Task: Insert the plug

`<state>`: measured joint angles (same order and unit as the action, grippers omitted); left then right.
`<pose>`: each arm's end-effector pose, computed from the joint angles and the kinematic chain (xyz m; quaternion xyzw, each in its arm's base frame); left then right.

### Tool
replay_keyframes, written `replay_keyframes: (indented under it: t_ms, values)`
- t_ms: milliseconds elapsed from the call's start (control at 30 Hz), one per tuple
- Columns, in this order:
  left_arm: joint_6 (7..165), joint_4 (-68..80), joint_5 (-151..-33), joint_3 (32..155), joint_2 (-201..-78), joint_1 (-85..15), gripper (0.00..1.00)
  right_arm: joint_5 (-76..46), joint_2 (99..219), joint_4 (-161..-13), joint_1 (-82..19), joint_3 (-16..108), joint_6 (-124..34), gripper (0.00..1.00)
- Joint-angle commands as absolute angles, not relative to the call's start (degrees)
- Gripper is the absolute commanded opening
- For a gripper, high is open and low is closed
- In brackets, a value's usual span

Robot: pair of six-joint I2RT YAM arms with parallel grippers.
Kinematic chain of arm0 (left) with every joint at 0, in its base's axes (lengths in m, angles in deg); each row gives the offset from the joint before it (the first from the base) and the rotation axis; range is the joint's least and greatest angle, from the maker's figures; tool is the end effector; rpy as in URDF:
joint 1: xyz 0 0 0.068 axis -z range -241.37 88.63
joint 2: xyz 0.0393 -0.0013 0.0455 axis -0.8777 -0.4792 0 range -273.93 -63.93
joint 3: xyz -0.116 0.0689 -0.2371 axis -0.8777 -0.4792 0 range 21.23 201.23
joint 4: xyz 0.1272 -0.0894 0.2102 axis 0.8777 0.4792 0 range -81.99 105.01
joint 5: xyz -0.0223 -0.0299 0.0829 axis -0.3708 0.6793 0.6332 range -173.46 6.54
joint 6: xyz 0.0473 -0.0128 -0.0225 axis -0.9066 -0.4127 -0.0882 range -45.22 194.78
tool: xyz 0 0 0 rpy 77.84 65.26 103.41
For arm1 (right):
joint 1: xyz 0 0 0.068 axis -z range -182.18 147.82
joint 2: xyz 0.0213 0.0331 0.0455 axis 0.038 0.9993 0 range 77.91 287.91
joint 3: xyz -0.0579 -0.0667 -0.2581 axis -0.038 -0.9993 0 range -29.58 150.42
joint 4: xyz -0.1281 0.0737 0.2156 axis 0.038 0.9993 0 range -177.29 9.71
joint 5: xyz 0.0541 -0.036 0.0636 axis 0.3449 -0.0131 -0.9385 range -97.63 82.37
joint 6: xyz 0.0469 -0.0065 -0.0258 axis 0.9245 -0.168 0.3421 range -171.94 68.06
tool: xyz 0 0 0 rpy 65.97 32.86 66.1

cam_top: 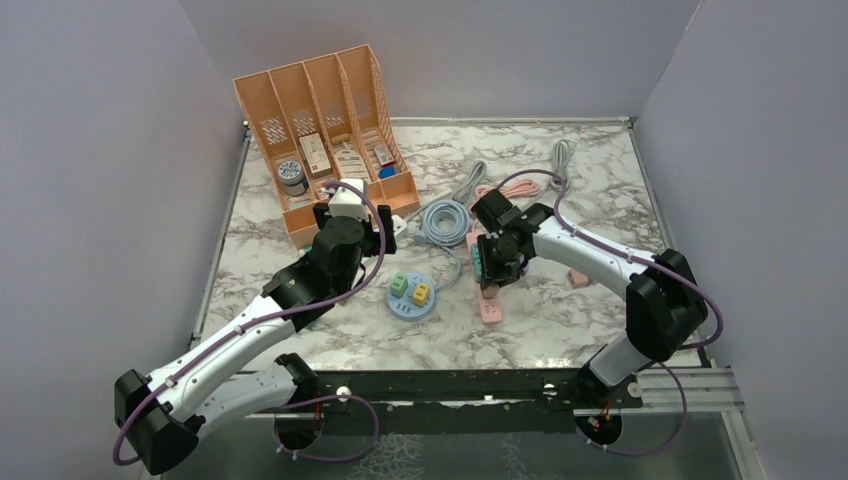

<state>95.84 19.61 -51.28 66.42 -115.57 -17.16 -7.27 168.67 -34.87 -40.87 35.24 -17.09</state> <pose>0.1604 -0.1296 0.3203 -0.0035 0.7945 -0.1155 0.5962 0.2283 0.1824 0.2169 -0.0331 0.9943 0.0581 0.0830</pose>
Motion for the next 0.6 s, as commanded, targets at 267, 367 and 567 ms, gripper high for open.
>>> replay_keyframes:
  t_ms: [267,367,567]
  values:
    - [94.9,18.1,-49.7,66.1,-115.0,-17.5,0.87,-2.2,168.4,-39.9,-41.7,32.7,-13.9,0.01]
    - [94.9,18.2,-49.6,66.1,-115.0,-17.5,0.87,-1.2,166.9,-40.9,-41.8,32.0,-12.9,0.01]
    - [95.0,18.3,-49.5,65.9,-114.6,-17.5,0.87,2.4,165.6,-38.8,-41.8,31.9,-11.5,0.01]
